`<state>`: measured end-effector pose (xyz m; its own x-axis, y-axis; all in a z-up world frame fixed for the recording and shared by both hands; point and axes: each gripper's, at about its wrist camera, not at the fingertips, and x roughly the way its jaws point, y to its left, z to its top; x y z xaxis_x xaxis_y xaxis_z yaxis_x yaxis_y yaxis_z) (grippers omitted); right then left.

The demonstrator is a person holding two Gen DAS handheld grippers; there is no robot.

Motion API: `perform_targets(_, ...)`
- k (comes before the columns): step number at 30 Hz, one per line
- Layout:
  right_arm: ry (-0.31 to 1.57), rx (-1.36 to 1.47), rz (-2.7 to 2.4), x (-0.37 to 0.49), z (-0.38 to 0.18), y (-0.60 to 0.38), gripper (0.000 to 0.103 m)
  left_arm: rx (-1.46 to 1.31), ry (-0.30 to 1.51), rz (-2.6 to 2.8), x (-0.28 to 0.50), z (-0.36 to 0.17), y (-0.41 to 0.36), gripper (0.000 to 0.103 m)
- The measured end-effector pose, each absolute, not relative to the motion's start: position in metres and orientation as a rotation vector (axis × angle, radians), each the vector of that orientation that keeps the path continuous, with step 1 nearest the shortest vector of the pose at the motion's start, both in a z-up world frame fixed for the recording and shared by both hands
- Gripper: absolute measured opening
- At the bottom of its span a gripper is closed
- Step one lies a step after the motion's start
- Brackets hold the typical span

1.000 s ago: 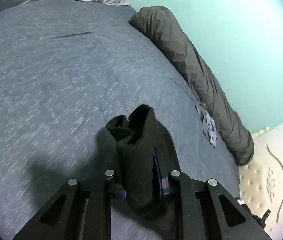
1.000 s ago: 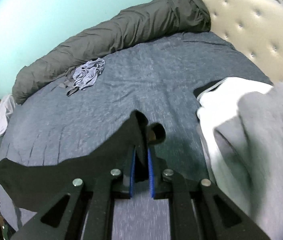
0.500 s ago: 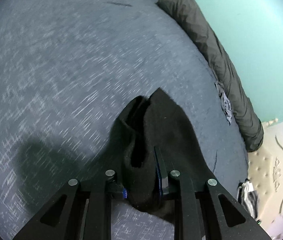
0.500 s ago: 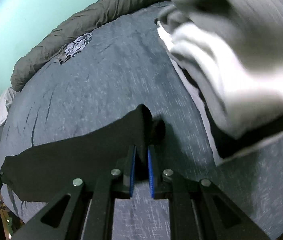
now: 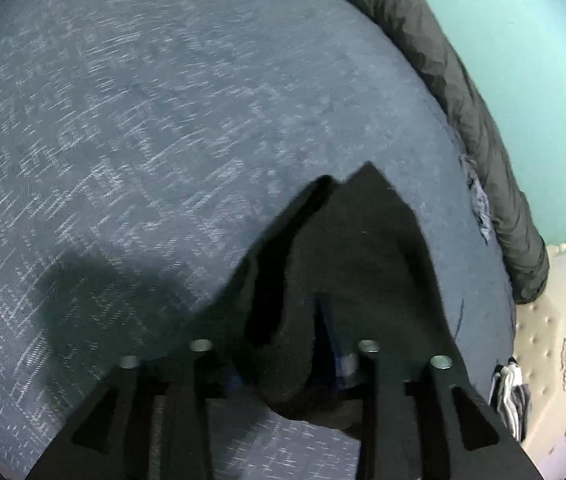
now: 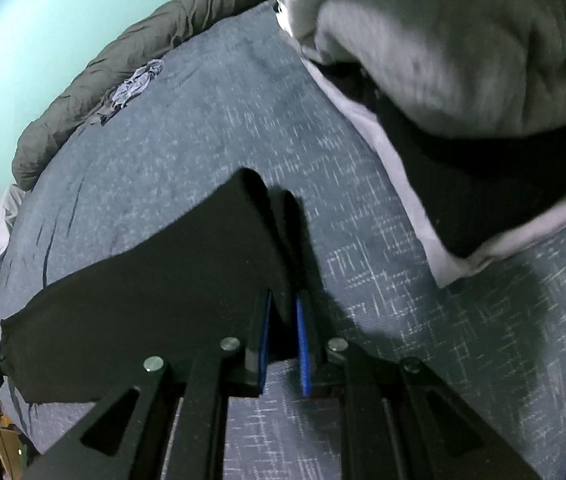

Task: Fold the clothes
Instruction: 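Lay the garment edge down and open both grippers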

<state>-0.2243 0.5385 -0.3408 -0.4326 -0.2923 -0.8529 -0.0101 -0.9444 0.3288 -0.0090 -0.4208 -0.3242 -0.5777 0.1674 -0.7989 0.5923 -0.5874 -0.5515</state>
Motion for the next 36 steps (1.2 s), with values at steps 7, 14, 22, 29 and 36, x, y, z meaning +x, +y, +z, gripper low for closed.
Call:
perform_targets(7, -0.380, 1.558, -2.447, -0.232, -0.337, 0.540, 0.050, 1.289, 1.115, -2.351, -0.010, -0.299, -0.405, 0.051)
perform_targets(14, -0.380, 1.519, -2.497, -0.238, -0.329, 0.539, 0.063, 1.305, 0.966, -2.455, -0.010, -0.274, -0.389, 0.054)
perform_targets(22, -0.411, 1.534, -2.462, -0.242, -0.343, 0.533, 0.063, 1.428, 0.845, -2.514, -0.032, -0.282, -0.353, 0.054)
perform_targets(29, -0.464, 1.503, -2.501, -0.260, -0.341, 0.531, 0.063, 1.485, 0.778, -2.518, -0.043, -0.295, -0.331, 0.055)
perform_targets(36, -0.396, 1.489, -2.519, -0.271, -0.348, 0.517, 0.030, 1.487, 0.748, -2.509, -0.042, -0.298, -0.330, 0.055)
